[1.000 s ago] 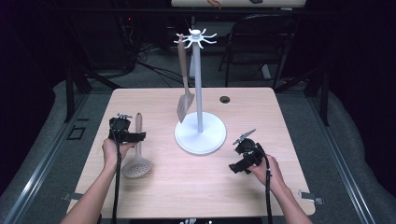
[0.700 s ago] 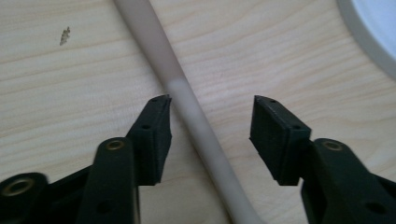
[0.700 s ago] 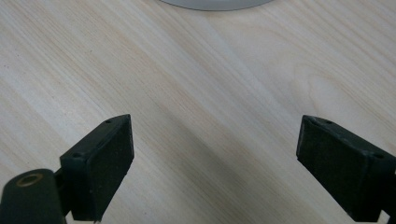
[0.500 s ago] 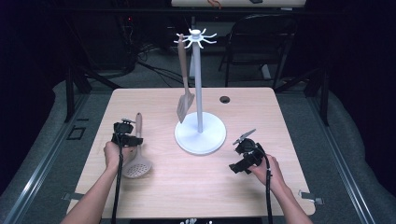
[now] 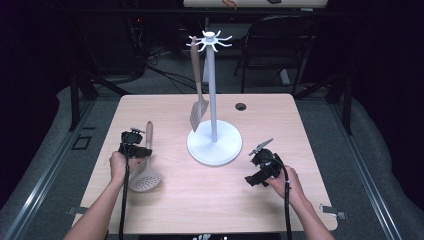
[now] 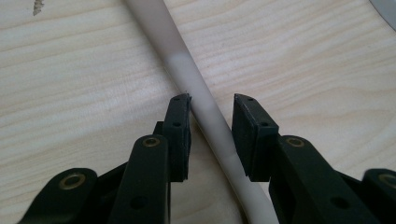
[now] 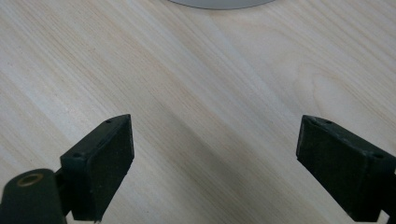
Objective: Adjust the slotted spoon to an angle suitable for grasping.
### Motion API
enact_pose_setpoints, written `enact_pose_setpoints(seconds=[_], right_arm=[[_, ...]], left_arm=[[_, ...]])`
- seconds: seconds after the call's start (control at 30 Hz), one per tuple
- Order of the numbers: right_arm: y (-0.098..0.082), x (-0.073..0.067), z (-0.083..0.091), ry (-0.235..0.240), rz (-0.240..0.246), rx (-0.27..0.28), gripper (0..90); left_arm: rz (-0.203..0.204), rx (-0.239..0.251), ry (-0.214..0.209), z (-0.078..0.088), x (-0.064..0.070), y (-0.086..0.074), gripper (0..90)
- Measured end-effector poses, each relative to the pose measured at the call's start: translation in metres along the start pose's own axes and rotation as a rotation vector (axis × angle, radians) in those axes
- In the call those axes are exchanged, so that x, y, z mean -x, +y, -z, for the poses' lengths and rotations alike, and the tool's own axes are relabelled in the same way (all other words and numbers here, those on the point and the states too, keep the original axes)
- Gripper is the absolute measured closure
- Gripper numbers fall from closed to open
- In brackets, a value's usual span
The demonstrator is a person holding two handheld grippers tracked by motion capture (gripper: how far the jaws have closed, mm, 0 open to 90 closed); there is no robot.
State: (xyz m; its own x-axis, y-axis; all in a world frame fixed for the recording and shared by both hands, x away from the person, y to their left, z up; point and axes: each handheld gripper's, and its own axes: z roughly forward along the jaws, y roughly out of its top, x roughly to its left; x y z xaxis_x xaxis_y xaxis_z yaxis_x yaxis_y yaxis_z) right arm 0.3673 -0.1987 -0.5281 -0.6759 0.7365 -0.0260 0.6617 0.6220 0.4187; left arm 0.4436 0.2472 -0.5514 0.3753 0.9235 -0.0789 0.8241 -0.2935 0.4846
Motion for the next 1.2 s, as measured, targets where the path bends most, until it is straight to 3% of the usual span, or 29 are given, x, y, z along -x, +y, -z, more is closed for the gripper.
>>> enact_pose_setpoints(seconds=[0.13, 0.2, 0.23, 0.37, 0.7, 0.9, 1.0, 1.2], right_arm=[[0.0, 0.001, 0.001, -0.003, 0.005, -0.001, 10.9], [0.0, 0.0, 0.001, 0.002, -0.003, 0.008, 10.9], [0.0, 0.0, 0.001, 0.0, -0.002, 0.009, 10.9], [0.0, 0.0, 0.001, -0.008, 0.009, 0.013, 10.9], [0.0, 0.0, 0.001, -0.014, 0.017, 0.0, 10.9], [0.0, 0.0, 0.001, -0.008, 0.011, 0.01, 11.0], [0.0, 0.0, 0.002, -0.004, 0.007, 0.005, 11.0], [0.0, 0.0, 0.002, -0.003, 0.014, -0.002, 11.0]], left_arm=[[-0.008, -0.015, 0.02, 0.001, 0.003, 0.0, 67.4], [-0.026, -0.03, 0.067, -0.002, 0.006, 0.0, 58.1], [-0.03, -0.031, 0.072, -0.002, 0.007, 0.001, 55.3], [-0.044, -0.028, 0.069, -0.003, 0.009, 0.001, 63.6], [-0.052, -0.036, 0.012, -0.001, 0.005, 0.0, 65.4], [-0.111, -0.077, -0.044, 0.003, 0.006, -0.002, 68.8], [-0.114, -0.091, -0.074, 0.006, 0.006, -0.004, 70.8], [-0.148, -0.118, -0.078, 0.011, 0.009, -0.01, 72.6]])
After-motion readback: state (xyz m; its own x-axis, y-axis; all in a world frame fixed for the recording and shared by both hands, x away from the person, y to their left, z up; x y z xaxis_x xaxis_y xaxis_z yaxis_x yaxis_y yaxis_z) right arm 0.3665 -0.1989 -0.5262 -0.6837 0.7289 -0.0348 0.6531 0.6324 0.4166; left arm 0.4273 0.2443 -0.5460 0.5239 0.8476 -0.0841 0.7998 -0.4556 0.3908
